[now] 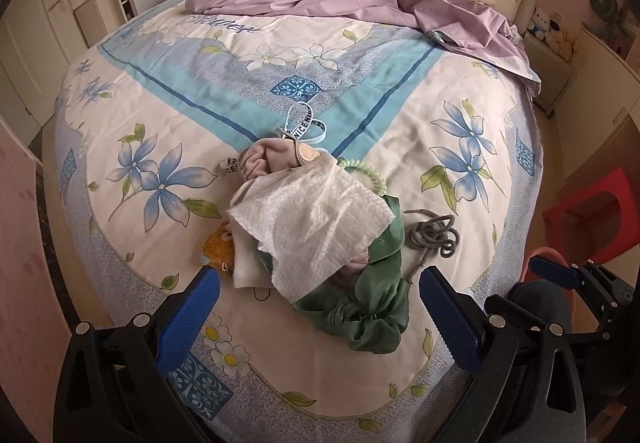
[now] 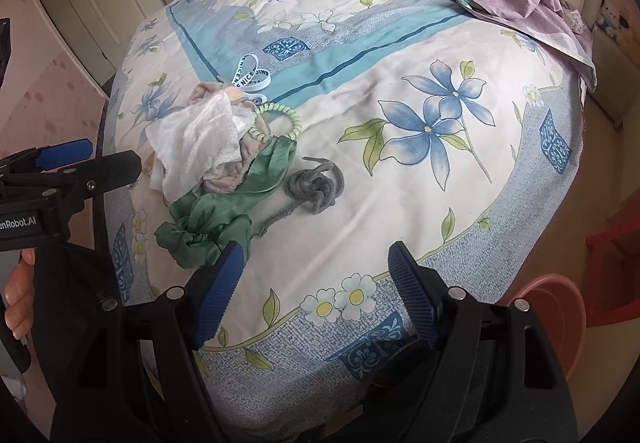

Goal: Collect trash
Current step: 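Grasp the white cloth with the left tool while the right tool grasps the grey cord, then carry the white cloth and grey cord in both tools over the pink bucket, then open both tools to drop the cloth and cord into the bucket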

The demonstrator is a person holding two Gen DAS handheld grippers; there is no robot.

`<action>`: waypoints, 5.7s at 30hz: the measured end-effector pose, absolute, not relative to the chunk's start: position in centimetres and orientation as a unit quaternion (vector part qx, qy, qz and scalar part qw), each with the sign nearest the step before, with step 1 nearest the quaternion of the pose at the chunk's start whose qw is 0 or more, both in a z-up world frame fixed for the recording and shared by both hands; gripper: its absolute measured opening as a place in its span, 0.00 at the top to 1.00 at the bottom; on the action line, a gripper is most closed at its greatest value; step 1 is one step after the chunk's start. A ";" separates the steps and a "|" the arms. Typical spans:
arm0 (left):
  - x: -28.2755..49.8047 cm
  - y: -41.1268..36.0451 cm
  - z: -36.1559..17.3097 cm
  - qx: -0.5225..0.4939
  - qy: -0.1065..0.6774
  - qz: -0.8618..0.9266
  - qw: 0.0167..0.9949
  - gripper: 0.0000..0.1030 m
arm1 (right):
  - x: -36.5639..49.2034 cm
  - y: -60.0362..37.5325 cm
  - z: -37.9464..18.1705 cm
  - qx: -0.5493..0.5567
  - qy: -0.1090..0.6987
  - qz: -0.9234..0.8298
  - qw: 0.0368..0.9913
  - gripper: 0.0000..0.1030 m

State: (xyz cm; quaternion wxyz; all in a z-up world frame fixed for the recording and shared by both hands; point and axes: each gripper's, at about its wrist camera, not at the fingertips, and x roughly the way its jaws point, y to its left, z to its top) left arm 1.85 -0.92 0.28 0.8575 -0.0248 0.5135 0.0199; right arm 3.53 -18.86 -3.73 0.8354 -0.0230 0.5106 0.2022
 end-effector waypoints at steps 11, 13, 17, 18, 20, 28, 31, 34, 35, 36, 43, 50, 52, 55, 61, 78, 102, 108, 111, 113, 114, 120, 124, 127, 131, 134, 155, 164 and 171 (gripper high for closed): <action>4.8 0.7 -2.5 -0.023 0.527 0.011 0.850 0.05 | 5.7 -17.1 -5.5 -0.030 0.525 0.207 0.825 0.29; 5.5 0.8 -3.0 -0.023 0.528 0.006 0.849 0.05 | 6.1 -16.9 -5.9 -0.032 0.528 0.206 0.823 0.29; 7.0 1.2 -3.9 -0.025 0.532 0.003 0.846 0.05 | 7.0 -16.7 -6.6 -0.033 0.534 0.206 0.820 0.29; 7.4 1.3 -4.2 -0.024 0.533 0.004 0.846 0.05 | 7.2 -16.6 -6.8 -0.032 0.534 0.206 0.819 0.29; 8.1 1.4 -4.8 -0.019 0.536 0.004 0.844 0.05 | 7.6 -16.5 -7.0 -0.031 0.535 0.207 0.818 0.29; 9.9 1.6 -5.9 -0.018 0.543 -0.010 0.839 0.10 | 8.3 -16.6 -7.9 -0.022 0.544 0.213 0.811 0.29; 10.0 1.7 -6.0 -0.022 0.547 -0.014 0.836 0.32 | 8.5 -16.6 -8.2 -0.020 0.547 0.212 0.810 0.29; 10.0 1.4 -5.9 -0.020 0.550 -0.022 0.834 0.51 | 8.6 -16.7 -8.4 -0.016 0.548 0.213 0.808 0.29; 10.0 1.3 -5.9 -0.018 0.550 -0.026 0.834 0.60 | 8.7 -16.7 -8.5 -0.015 0.549 0.214 0.808 0.29; 10.0 1.2 -5.8 -0.017 0.550 -0.029 0.835 0.71 | 8.7 -16.7 -8.5 -0.014 0.549 0.214 0.808 0.29; 9.7 1.5 -4.5 -0.037 0.543 -0.043 0.837 0.90 | 9.2 -16.4 -8.5 -0.015 0.544 0.215 0.811 0.29; 9.2 2.1 -3.1 -0.050 0.535 -0.042 0.843 0.90 | 9.7 -15.8 -9.3 -0.024 0.550 0.219 0.806 0.36; 9.0 2.2 -2.8 -0.051 0.532 -0.041 0.844 0.90 | 9.9 -15.6 -9.6 -0.029 0.552 0.219 0.804 0.44; 8.9 2.3 -2.4 -0.052 0.529 -0.041 0.846 0.90 | 10.2 -15.3 -10.3 -0.037 0.557 0.219 0.800 0.57; 8.3 2.5 -1.9 -0.054 0.527 -0.037 0.847 0.90 | 10.0 -15.5 -10.3 -0.039 0.554 0.218 0.802 0.89; 4.0 0.1 1.5 -0.044 0.524 -0.046 0.849 0.90 | 6.1 -18.1 -2.9 -0.029 0.513 0.236 0.825 0.89; 1.8 -13.0 2.8 0.035 0.528 -0.130 0.839 0.90 | 0.6 -30.0 0.4 0.009 0.497 0.148 0.855 0.89; 2.4 -16.9 2.6 0.059 0.527 -0.156 0.833 0.90 | 0.1 -33.3 0.8 0.027 0.490 0.120 0.863 0.89; 2.6 -18.8 2.6 0.068 0.527 -0.171 0.830 0.90 | -0.1 -34.9 0.8 0.036 0.488 0.106 0.866 0.89; 2.7 -20.1 2.6 0.074 0.526 -0.180 0.828 0.90 | -0.4 -36.0 0.7 0.042 0.487 0.096 0.867 0.89; 2.8 -20.6 2.6 0.075 0.526 -0.184 0.827 0.90 | -0.5 -36.6 0.7 0.046 0.487 0.091 0.867 0.89; 2.9 -24.3 2.6 0.093 0.524 -0.209 0.820 0.90 | -1.2 -39.3 0.2 0.060 0.489 0.064 0.868 0.89; 2.9 -26.7 2.5 0.105 0.524 -0.226 0.814 0.90 | -1.9 -41.2 -0.1 0.073 0.488 0.043 0.869 0.89; 2.7 -28.9 2.6 0.118 0.522 -0.243 0.809 0.90 | -2.4 -42.7 -0.2 0.079 0.488 0.025 0.869 0.89; 2.4 -31.9 2.5 0.133 0.520 -0.266 0.801 0.90 | -3.3 -44.8 -0.2 0.092 0.485 -0.002 0.870 0.89; 2.1 -34.0 2.2 0.145 0.519 -0.282 0.793 0.89 | -4.0 -46.5 -0.4 0.106 0.483 -0.021 0.869 0.89; -0.4 -44.4 -1.5 0.218 0.530 -0.349 0.742 0.89 | -7.5 -53.2 -2.5 0.142 0.491 -0.104 0.853 0.89; -0.1 -45.8 -3.1 0.242 0.534 -0.333 0.738 0.76 | -7.4 -54.1 -3.4 0.152 0.494 -0.107 0.849 0.89; 0.3 -46.1 -2.9 0.250 0.524 -0.322 0.748 0.49 | -7.3 -54.1 -4.0 0.160 0.496 -0.102 0.847 0.89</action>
